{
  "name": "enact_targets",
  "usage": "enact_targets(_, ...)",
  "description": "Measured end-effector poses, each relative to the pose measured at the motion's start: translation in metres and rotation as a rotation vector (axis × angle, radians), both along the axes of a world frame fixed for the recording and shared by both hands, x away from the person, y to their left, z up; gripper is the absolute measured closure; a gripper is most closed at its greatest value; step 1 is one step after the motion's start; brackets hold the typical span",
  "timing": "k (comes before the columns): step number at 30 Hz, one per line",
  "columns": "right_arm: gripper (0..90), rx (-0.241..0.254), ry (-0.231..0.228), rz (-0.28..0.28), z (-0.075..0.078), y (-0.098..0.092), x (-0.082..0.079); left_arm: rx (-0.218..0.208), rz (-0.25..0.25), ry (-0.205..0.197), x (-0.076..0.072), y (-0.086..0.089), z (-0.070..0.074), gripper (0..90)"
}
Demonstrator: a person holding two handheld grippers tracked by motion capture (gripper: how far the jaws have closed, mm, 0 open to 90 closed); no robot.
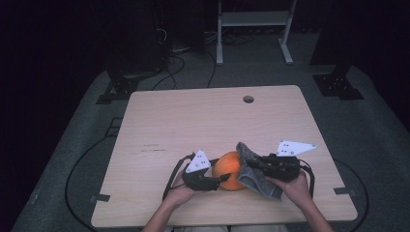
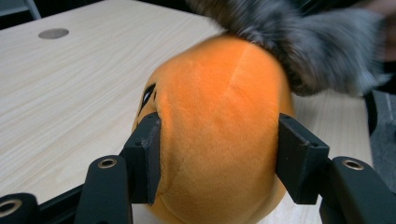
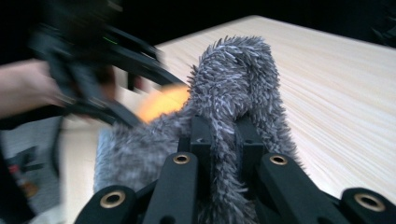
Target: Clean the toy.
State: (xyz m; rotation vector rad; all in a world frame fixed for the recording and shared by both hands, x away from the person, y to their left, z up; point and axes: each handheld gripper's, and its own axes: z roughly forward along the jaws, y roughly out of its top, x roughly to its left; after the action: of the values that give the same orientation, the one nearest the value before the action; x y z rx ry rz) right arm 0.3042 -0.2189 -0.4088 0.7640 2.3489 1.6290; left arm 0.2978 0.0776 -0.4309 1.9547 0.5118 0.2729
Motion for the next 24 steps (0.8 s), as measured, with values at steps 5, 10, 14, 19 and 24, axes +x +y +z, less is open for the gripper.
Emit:
enact_targets(5, 80.8, 0.009, 0.018, -0.054, -0.001, -0.011, 0.002, 0.014, 0.016, -0.006, 0.0, 0.001, 0.005, 40.1)
enact_targets(10, 80.8, 0.019, -0.031, 0.043, 0.011, 0.012, -0.009, 0.017, 0.02, -0.003, -0.002, -0.001, 0.008, 40.1)
enact_targets(14, 80.8, 0.024, 0.009, 0.035, -0.002, 0.011, -0.002, 0.013, -0.013, 0.006, -0.004, -0.001, 0.012, 39.3)
enact_targets(19, 80.8, 0.006, 0.021, 0.019, -0.008, 0.006, 0.0, -0.013, -0.032, 0.004, 0.001, 0.003, 0.008, 23.3)
enact_targets(24, 80.8, 0.007, 0.026, 0.029, -0.008, 0.005, 0.0, -0.001, -0.044, 0.06, 0.01, 0.002, -0.005, 9.7)
